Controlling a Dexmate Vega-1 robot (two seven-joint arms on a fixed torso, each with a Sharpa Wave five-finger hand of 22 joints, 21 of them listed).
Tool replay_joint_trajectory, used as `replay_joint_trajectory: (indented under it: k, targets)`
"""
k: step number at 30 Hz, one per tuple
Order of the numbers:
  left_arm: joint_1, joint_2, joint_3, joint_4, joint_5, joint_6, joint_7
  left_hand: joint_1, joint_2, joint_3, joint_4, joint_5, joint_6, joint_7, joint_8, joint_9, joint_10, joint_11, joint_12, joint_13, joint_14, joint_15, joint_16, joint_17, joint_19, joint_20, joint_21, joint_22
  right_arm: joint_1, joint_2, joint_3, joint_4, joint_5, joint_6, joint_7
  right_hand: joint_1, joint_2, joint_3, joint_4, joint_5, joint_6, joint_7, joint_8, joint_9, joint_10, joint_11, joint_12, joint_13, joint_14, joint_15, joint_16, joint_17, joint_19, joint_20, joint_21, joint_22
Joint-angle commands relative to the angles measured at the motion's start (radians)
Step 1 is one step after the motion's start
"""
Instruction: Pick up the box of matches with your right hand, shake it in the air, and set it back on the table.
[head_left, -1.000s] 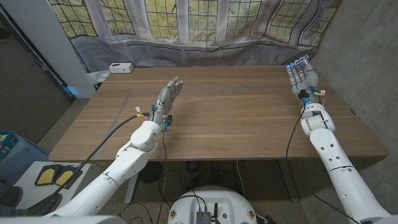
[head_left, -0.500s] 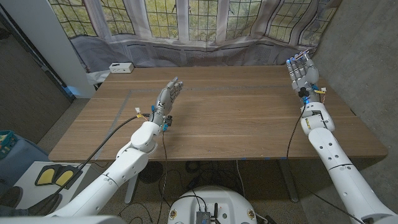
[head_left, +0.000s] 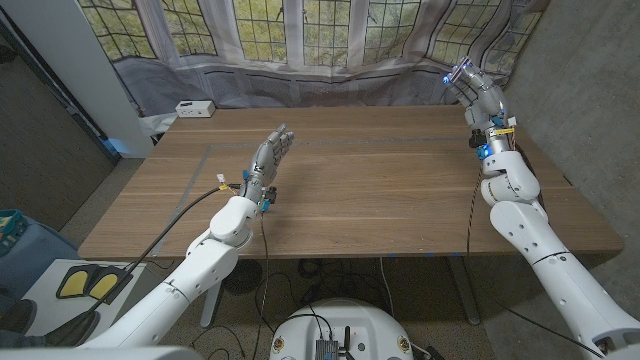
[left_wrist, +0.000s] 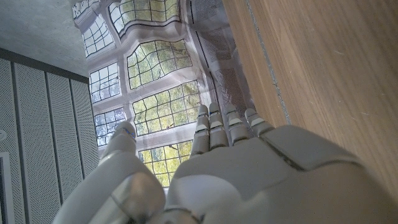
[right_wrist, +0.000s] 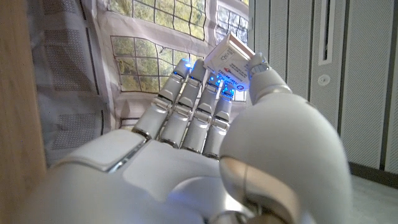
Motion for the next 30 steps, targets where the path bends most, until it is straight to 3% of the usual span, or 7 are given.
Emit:
replay_joint_trajectory:
  k: [1, 15, 18, 24, 30]
  targets:
    - [0.017, 0.007, -0.008, -0.014, 0.000, 0.004, 0.008, 0.009, 0.008, 0.008, 0.000, -0.001, 0.009, -0.006, 0.001, 0.004, 0.004, 0.003, -0.003, 0.003, 0.004, -0.003, 0.000, 0.005, -0.002, 0.006, 0.003, 0.004, 0.050, -0.099, -0.096, -0.030, -0.194, 0.006, 0.013, 0.088, 0.076, -0.006, -0.001, 0.003, 0.032, -0.013, 0.003, 0.003, 0.013, 0.011, 0.000, 0.005, 0.029, -0.072, 0.028, 0.028, 0.013, 0.002, 0.003, 0.004]
    - [0.026, 0.011, -0.013, -0.018, -0.002, 0.000, 0.009, 0.009, 0.008, 0.008, 0.000, -0.001, 0.009, -0.008, 0.000, 0.004, 0.004, 0.001, -0.003, 0.003, 0.005, -0.002, 0.000, 0.005, -0.005, 0.009, 0.003, 0.004, 0.109, -0.193, -0.201, -0.069, -0.771, -0.010, -0.162, 0.096, 0.082, -0.006, -0.001, 0.004, 0.036, -0.006, 0.001, 0.003, 0.012, 0.020, -0.003, 0.006, 0.032, -0.066, 0.034, 0.041, 0.021, 0.006, 0.005, 0.004]
    - [0.032, 0.010, -0.017, -0.017, -0.003, -0.005, 0.012, 0.009, 0.008, 0.008, 0.000, -0.001, 0.010, -0.007, 0.001, 0.004, 0.004, 0.001, -0.003, 0.003, 0.005, -0.001, 0.000, 0.005, -0.005, 0.009, 0.003, 0.004, 0.125, -0.219, -0.231, -0.079, -0.890, -0.029, -0.170, 0.096, 0.083, -0.007, -0.001, 0.004, 0.038, -0.006, 0.001, 0.003, 0.014, 0.022, -0.003, 0.006, 0.034, -0.065, 0.035, 0.042, 0.024, 0.006, 0.006, 0.004]
    - [0.036, 0.009, -0.022, -0.015, -0.004, -0.010, 0.016, 0.009, 0.008, 0.008, 0.000, -0.001, 0.011, -0.006, 0.001, 0.004, 0.004, 0.000, -0.003, 0.003, 0.005, -0.002, 0.000, 0.005, -0.005, 0.010, 0.003, 0.004, 0.147, -0.258, -0.276, -0.099, -1.022, -0.071, -0.156, 0.098, 0.081, -0.004, -0.002, 0.004, 0.040, -0.007, 0.000, 0.003, 0.015, 0.018, -0.004, 0.006, 0.029, -0.062, 0.025, 0.035, 0.027, 0.008, 0.006, 0.004]
    - [0.031, 0.007, -0.021, -0.006, -0.008, -0.013, 0.009, 0.009, 0.008, 0.008, 0.000, -0.001, 0.010, -0.007, 0.001, 0.004, 0.005, -0.001, -0.003, 0.003, 0.005, 0.000, 0.000, 0.005, -0.005, 0.010, 0.003, 0.004, 0.186, -0.324, -0.368, -0.168, -1.332, -0.200, -0.102, 0.102, 0.082, -0.003, -0.003, 0.005, 0.038, -0.006, -0.003, 0.003, 0.013, 0.024, -0.006, 0.006, 0.028, -0.060, 0.022, 0.034, 0.029, 0.008, 0.007, 0.004]
